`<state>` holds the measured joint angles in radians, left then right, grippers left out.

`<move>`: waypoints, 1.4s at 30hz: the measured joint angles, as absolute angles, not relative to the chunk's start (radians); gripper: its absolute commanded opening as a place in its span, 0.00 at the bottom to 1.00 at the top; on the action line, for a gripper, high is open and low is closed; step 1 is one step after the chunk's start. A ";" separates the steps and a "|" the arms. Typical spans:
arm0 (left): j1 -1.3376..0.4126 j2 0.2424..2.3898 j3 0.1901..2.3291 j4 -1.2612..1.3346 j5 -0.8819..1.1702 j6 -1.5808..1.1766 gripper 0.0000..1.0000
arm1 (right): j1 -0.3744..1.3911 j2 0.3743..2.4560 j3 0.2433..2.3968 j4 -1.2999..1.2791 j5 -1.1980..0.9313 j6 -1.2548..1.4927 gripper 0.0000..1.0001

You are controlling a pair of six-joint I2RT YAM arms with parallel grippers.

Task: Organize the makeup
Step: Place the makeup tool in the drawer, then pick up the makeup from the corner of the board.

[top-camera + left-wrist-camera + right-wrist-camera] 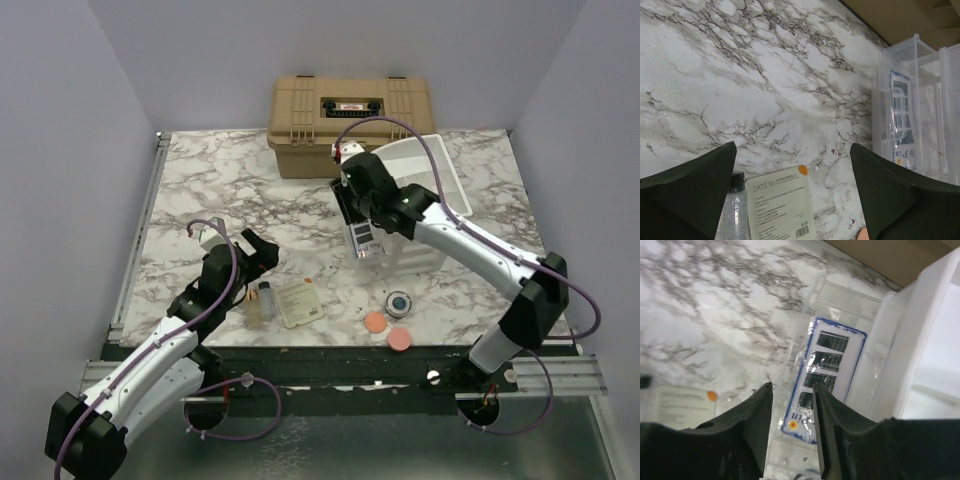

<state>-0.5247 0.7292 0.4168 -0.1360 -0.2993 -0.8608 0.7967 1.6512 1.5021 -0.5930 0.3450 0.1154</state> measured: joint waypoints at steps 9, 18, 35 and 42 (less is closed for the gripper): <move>-0.525 0.679 0.417 -0.139 -0.323 -0.882 0.97 | 0.925 1.476 1.370 -0.525 0.146 0.177 0.59; -0.524 0.521 0.417 -0.188 -0.443 -0.906 0.97 | 1.170 1.611 1.289 -0.526 0.257 0.348 0.63; -0.524 0.331 0.417 -0.319 -0.599 -0.932 0.97 | 1.205 1.856 1.289 -0.524 0.279 0.536 0.68; -0.524 0.328 0.417 -0.339 -0.612 -0.935 0.97 | 1.205 1.882 1.277 -0.514 0.279 0.582 0.70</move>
